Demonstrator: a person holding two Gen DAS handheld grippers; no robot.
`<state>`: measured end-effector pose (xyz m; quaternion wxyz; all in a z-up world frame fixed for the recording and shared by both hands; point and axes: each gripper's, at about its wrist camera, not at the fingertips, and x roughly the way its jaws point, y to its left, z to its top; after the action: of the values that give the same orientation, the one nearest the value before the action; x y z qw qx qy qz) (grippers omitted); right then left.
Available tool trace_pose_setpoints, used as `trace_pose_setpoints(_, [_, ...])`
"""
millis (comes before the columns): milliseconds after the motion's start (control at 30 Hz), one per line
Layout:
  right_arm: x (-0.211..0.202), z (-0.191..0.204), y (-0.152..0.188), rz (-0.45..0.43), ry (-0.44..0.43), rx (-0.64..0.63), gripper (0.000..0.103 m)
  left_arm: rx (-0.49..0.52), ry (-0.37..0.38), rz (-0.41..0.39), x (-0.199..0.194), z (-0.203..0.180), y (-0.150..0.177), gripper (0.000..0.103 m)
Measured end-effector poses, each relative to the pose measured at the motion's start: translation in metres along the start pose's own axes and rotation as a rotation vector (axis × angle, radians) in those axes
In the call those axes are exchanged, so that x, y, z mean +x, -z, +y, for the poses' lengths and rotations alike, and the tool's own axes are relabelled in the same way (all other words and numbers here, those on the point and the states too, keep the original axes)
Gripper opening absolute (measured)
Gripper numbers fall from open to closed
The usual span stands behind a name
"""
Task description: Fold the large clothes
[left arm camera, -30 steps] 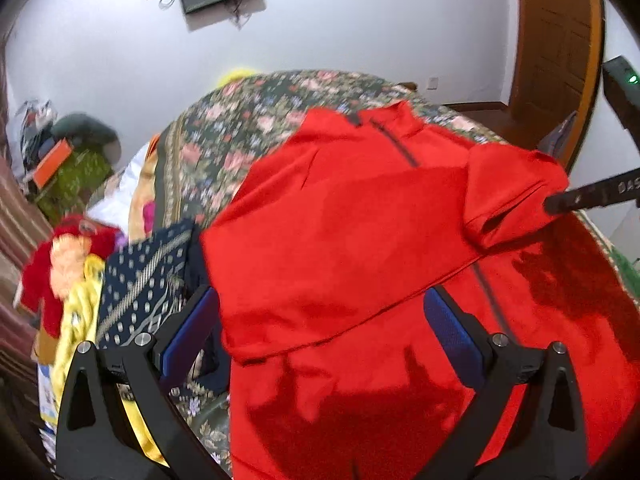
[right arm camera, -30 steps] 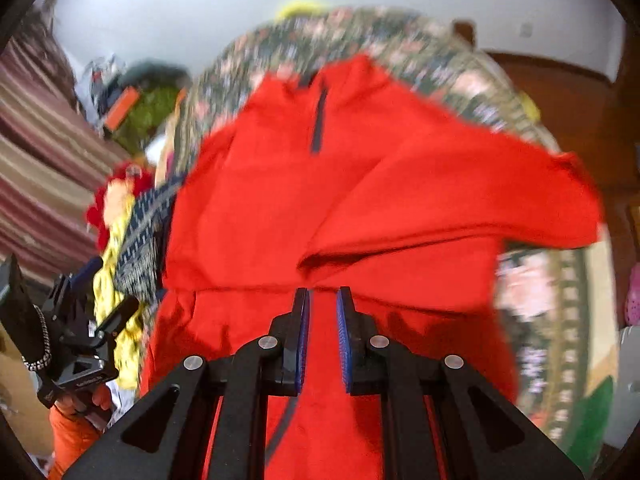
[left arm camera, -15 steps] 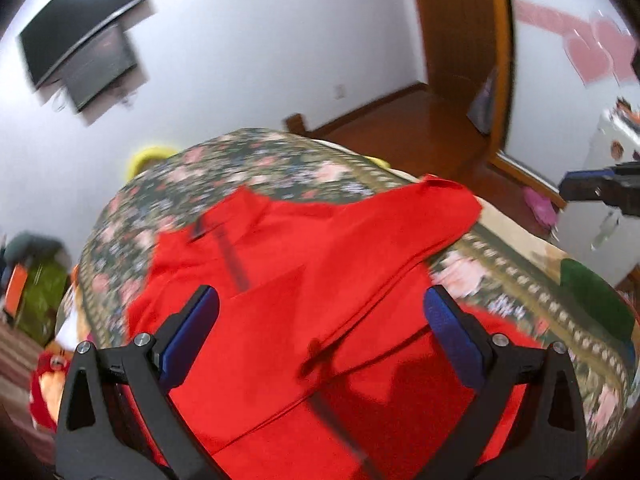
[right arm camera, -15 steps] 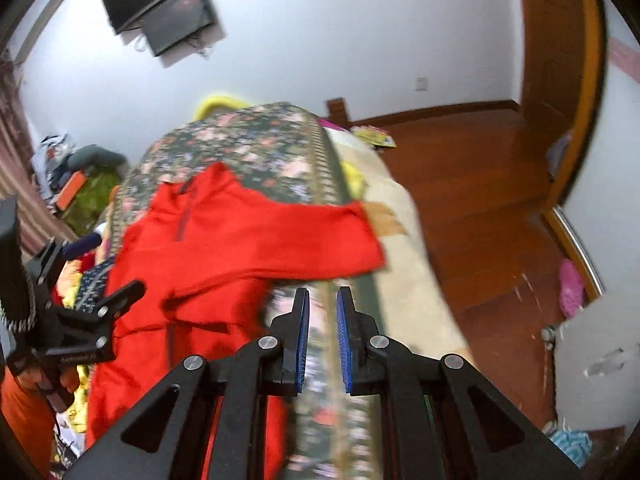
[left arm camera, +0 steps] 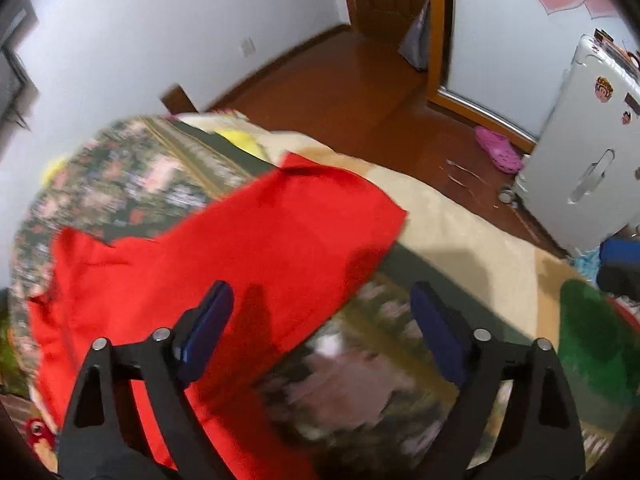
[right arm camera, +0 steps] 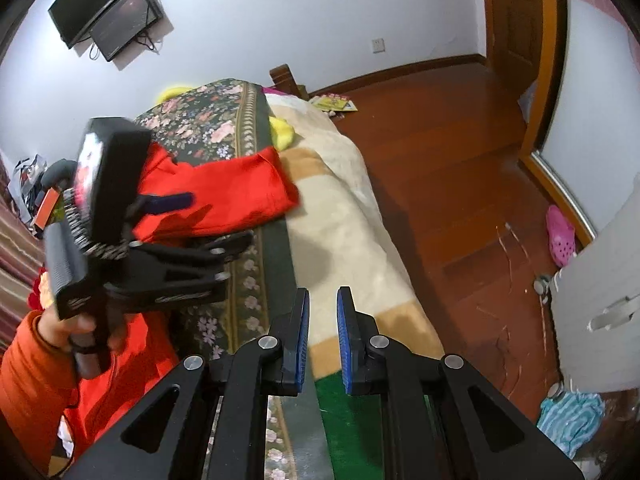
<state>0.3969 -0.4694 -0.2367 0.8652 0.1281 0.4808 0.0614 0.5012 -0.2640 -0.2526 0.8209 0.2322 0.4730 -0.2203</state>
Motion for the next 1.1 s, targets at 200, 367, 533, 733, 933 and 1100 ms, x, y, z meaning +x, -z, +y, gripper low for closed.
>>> trace_pose_setpoints(200, [0.012, 0.001, 0.011, 0.022, -0.005, 0.008, 0.010, -0.122, 0.024, 0.019, 0.025, 0.001, -0.008, 0.055])
trace_pose_setpoints(367, [0.015, 0.015, 0.012, 0.033, 0.015, -0.038, 0.010, -0.206, 0.020, -0.014, 0.000, 0.025, -0.011, 0.003])
trace_pose_setpoints(533, [0.008, 0.038, 0.008, 0.014, -0.011, -0.083, 0.010, -0.313, 0.000, -0.146, -0.066, 0.081, 0.003, 0.003])
trace_pose_setpoints(733, [0.002, 0.086, -0.006, -0.023, -0.042, -0.178, 0.010, -0.448, -0.142, -0.321, -0.177, 0.176, 0.046, 0.003])
trace_pose_setpoints(933, [0.010, 0.152, -0.023, -0.048, -0.090, -0.308, 0.010, -0.537, -0.301, -0.396, -0.248, 0.250, 0.116, 0.003])
trace_pose_setpoints(1100, [0.046, 0.202, -0.035, -0.015, -0.069, -0.402, 0.010, -0.597, -0.405, -0.375, -0.265, 0.288, 0.194, 0.003])
